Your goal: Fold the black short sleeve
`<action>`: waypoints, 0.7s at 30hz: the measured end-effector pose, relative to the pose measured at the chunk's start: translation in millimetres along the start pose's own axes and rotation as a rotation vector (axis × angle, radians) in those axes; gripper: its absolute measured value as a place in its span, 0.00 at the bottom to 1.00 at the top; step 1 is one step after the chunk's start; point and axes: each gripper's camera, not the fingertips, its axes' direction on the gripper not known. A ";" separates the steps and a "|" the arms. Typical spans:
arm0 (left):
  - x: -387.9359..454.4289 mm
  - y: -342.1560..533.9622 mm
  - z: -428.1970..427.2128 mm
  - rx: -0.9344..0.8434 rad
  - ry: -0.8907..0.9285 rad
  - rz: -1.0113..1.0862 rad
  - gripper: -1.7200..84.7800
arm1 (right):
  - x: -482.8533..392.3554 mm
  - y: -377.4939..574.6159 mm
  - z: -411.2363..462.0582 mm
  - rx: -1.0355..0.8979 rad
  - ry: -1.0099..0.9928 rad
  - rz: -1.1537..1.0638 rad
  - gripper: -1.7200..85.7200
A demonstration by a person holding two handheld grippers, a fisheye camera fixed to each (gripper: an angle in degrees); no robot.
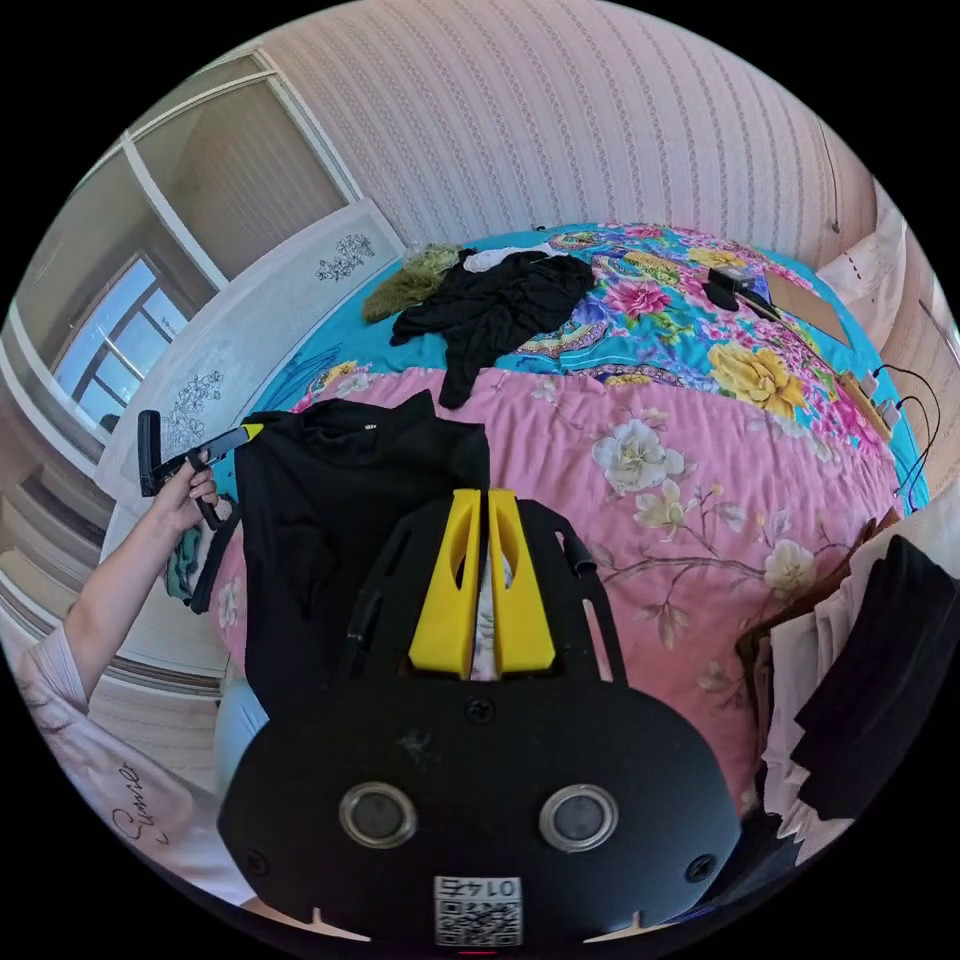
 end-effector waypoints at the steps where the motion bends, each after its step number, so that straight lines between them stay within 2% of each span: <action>1: 4.4 17.4 -13.5 -0.002 0.006 0.018 0.01 | -5.6 14.5 -9.9 0.007 -0.008 -0.025 0.02; 6: 14.0 106.1 -53.5 -0.063 -0.001 0.065 0.01 | -24.2 95.6 -25.8 0.002 -0.071 -0.069 0.02; 13: 16.1 226.9 -85.8 -0.204 -0.008 0.066 0.01 | -41.0 231.0 -10.6 -0.066 -0.185 0.012 0.03; 21: 10.6 294.4 -98.2 -0.258 0.003 0.084 0.01 | -71.5 323.7 1.1 -0.164 -0.187 0.005 0.03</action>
